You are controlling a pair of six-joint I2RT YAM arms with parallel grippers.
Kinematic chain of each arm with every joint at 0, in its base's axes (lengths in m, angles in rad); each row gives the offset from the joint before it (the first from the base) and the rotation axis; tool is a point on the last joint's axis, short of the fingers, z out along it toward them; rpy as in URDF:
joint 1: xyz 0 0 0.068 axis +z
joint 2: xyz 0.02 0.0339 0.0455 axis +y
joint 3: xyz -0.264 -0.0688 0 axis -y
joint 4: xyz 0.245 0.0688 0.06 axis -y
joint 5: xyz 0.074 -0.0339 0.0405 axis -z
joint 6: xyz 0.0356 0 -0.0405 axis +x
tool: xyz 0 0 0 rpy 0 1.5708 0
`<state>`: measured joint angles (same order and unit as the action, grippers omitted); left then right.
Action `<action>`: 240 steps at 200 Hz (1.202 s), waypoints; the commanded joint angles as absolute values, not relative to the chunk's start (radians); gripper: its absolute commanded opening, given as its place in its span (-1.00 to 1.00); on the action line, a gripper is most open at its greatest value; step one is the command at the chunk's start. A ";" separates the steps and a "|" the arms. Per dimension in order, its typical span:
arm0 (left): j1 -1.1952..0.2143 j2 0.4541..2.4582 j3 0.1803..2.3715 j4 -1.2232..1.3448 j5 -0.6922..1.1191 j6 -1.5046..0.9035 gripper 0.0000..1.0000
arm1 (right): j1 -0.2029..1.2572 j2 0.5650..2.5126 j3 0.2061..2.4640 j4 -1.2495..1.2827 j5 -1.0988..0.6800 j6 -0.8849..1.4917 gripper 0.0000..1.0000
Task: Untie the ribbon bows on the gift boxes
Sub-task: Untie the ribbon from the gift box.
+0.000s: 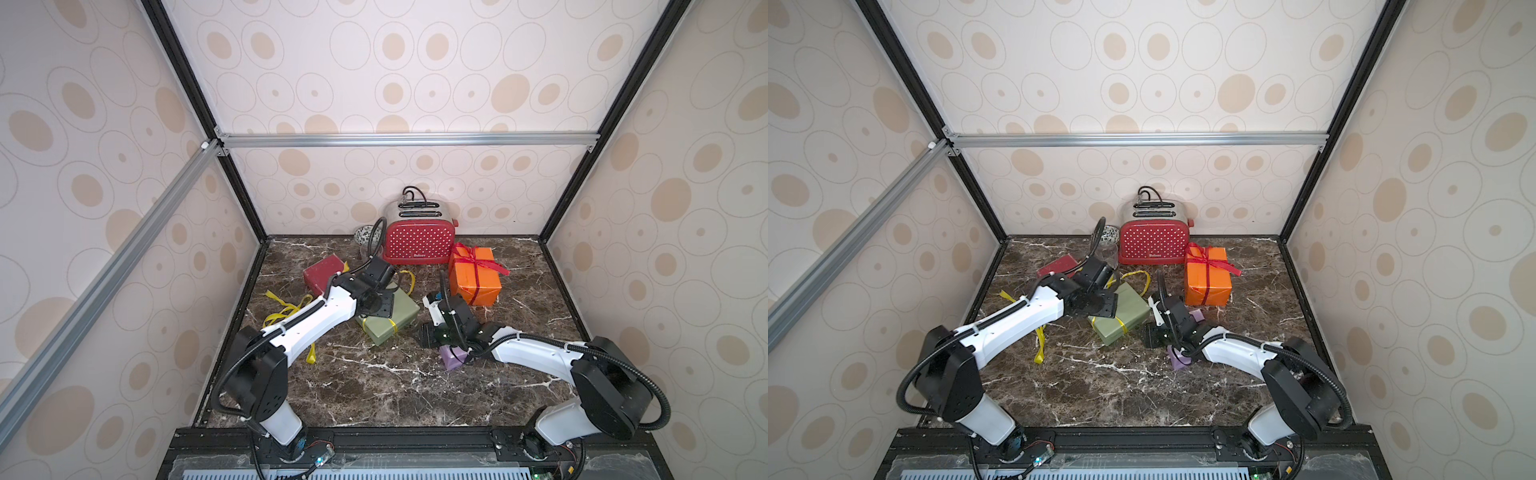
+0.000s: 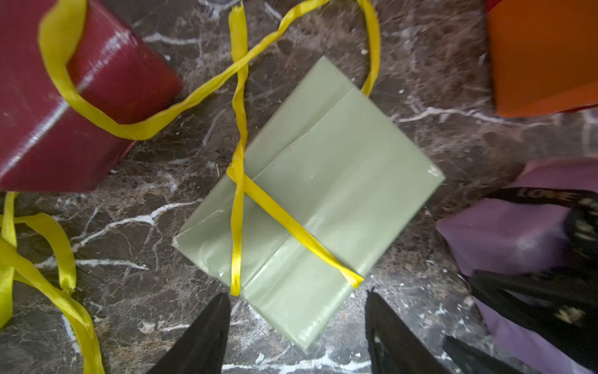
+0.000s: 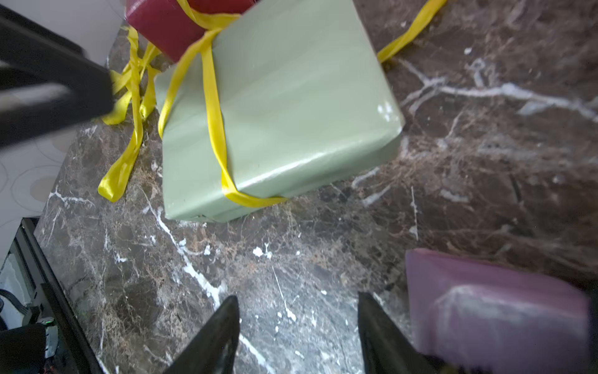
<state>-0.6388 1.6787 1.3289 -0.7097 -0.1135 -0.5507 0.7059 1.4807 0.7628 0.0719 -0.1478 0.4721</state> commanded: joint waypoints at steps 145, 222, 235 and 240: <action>-0.535 1.752 1.271 -0.649 -0.205 -0.692 -0.43 | 0.704 1.455 0.754 0.149 -0.093 0.485 0.14; -0.477 1.653 1.140 -0.568 -0.251 -0.712 -0.61 | 0.705 1.515 0.782 0.132 -0.085 0.480 0.13; -0.464 1.640 1.126 -0.565 -0.260 -0.717 -0.62 | 0.705 1.521 0.786 0.127 -0.084 0.482 0.12; -0.460 1.638 1.120 -0.565 -0.267 -0.721 -0.62 | 0.704 1.522 0.787 0.127 -0.085 0.480 0.12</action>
